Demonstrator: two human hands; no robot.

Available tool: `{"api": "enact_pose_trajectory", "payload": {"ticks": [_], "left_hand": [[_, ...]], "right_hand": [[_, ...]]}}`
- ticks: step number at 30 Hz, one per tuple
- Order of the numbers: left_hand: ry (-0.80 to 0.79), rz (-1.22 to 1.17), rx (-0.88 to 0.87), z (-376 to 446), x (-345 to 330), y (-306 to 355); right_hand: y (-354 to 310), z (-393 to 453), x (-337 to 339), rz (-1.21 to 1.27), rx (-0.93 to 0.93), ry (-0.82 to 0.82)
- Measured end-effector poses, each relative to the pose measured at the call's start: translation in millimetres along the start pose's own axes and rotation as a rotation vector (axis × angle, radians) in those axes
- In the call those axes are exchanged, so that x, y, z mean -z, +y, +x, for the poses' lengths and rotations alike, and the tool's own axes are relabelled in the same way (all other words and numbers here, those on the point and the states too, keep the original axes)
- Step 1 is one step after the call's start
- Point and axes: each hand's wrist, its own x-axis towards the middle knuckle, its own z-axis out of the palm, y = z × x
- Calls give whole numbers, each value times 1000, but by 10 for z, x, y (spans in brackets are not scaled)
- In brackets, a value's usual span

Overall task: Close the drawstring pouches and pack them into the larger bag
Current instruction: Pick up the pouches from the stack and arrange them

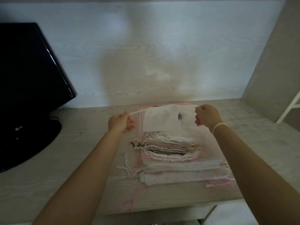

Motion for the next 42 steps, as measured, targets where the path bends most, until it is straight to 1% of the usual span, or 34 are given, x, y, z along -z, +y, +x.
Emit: {"api": "enact_pose_trajectory", "payload": {"ticks": [2,5,7,10,13,16,19,21,24,26,27,29,31,34,36,37,38,39,40,42], "left_hand": [[26,-46,11,-30,60,-11],[-20,-228,58,-87,142,14],[-71,-320,79,-136,192,37],[-89,-403,93,-165,211,42],[-100,-390,96,-163,211,34],[-132,-380,113,-142,204,32],[-136,-433,94,-154,191,26],[-144,-512,92,-180,190,26],[-158,-751,173,-203,176,46],[-138,-875,225,-215,152,72],[-130,-931,243,-230,129,88],[-128,-1050,263,-251,92,109],[-126,-1123,261,-255,80,125],[-126,-1122,240,-239,111,168],[-145,-1062,230,-214,139,180],[-134,-983,218,-201,156,183],[-89,-854,191,-164,168,158],[-12,-676,135,-136,174,132],[80,-451,47,-105,178,94],[250,46,-209,-76,175,18]], "right_hand": [[-43,-50,-49,226,-64,-20],[-94,-104,-89,593,-161,-25],[-100,-111,-129,780,-192,-46],[-107,-99,-179,1005,-236,-80],[-161,-119,-208,1127,-255,-91],[-242,-158,-203,1188,-267,-81],[-313,-198,-181,1320,-308,-102],[-330,-210,-178,1419,-328,-135],[-330,-224,-203,1492,-350,-203],[-333,-240,-242,1412,-360,-284],[-331,-246,-264,1332,-354,-322],[-311,-259,-301,1102,-310,-369],[-309,-301,-309,793,-229,-411],[-360,-363,-288,374,-77,-433],[-400,-368,-272,112,9,-368],[-408,-358,-270,-68,70,-307],[-395,-349,-260,-268,144,-231],[-379,-343,-258,-441,211,-159],[-349,-336,-263,-553,252,-88],[-304,-338,-288,-630,277,16]]}}
